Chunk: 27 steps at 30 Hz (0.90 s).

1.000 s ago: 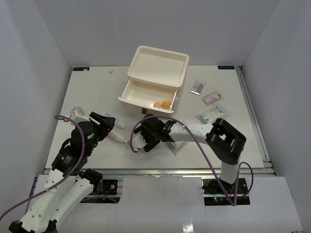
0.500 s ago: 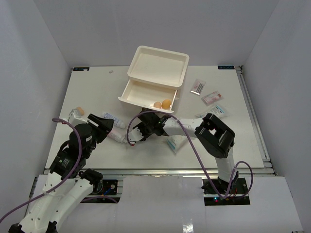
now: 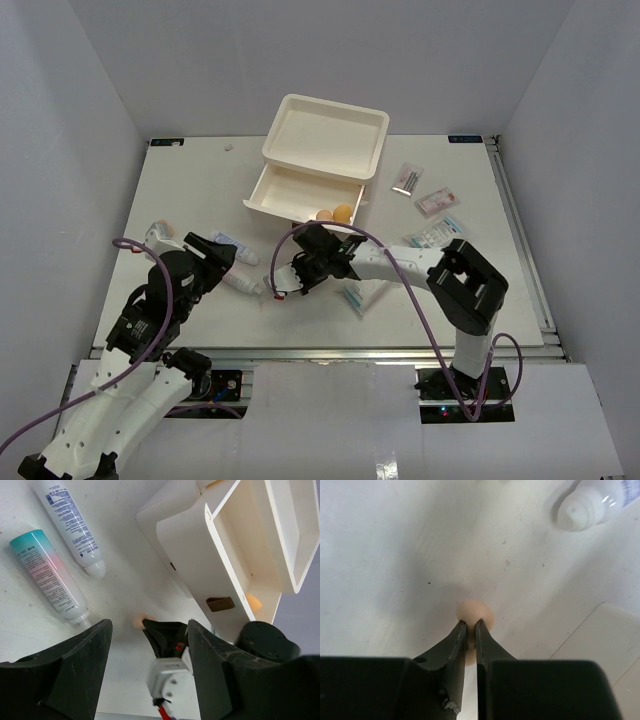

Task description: Organize the makeup

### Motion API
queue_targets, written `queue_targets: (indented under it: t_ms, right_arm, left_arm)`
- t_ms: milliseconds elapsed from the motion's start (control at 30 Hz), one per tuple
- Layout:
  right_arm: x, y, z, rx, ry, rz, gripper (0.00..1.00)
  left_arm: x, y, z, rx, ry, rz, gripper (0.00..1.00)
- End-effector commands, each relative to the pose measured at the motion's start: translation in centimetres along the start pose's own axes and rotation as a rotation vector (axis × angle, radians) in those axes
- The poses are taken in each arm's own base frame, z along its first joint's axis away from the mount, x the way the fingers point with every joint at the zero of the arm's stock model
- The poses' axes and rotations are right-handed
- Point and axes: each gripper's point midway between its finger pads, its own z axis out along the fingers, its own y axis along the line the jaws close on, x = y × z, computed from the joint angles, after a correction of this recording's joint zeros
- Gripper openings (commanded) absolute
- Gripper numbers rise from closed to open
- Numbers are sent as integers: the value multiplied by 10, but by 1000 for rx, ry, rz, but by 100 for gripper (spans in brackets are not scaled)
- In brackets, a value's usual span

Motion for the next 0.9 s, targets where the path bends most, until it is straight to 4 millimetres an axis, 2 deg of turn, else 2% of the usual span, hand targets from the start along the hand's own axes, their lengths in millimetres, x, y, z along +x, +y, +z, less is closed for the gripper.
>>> queue_targets:
  t_ms: [0, 100, 233, 300, 367, 467, 567, 633, 700, 800, 867]
  right_arm:
    - [-43, -4, -42, 16, -162, 93, 9]
    - [-61, 1, -61, 7, -233, 117, 9]
    - [-100, 4, -112, 10, -382, 100, 9]
    - [-124, -3, -148, 54, -468, 66, 9]
    - [-140, -15, -179, 108, -512, 48, 8]
    - [-148, -37, -216, 196, -542, 83, 8]
    - [-137, -68, -247, 306, -534, 146, 8]
    - [-113, -95, -264, 404, -501, 203, 8]
    - [-87, -115, -272, 472, -457, 248, 8]
    - [-49, -137, -266, 521, -411, 342, 11]
    - [-36, -144, -255, 517, -396, 378, 12]
  left_arm:
    - [-6, -4, 4, -2, -21, 5, 73]
    - [-6, -5, 6, -8, -18, 14, 72]
    - [-2, -5, 10, -9, -5, 21, 73]
    - [0, -6, 13, -11, 1, 24, 72]
    - [2, -8, 17, -15, 9, 37, 73]
    - [0, -14, 22, -12, 9, 54, 73]
    - [-1, -19, 28, -15, 14, 70, 73]
    - [-1, -24, 34, -15, 20, 86, 73]
    - [0, -27, 39, -26, 29, 106, 74]
    - [-2, -31, 46, -33, 35, 122, 74]
    - [-6, -34, 51, -34, 39, 119, 73]
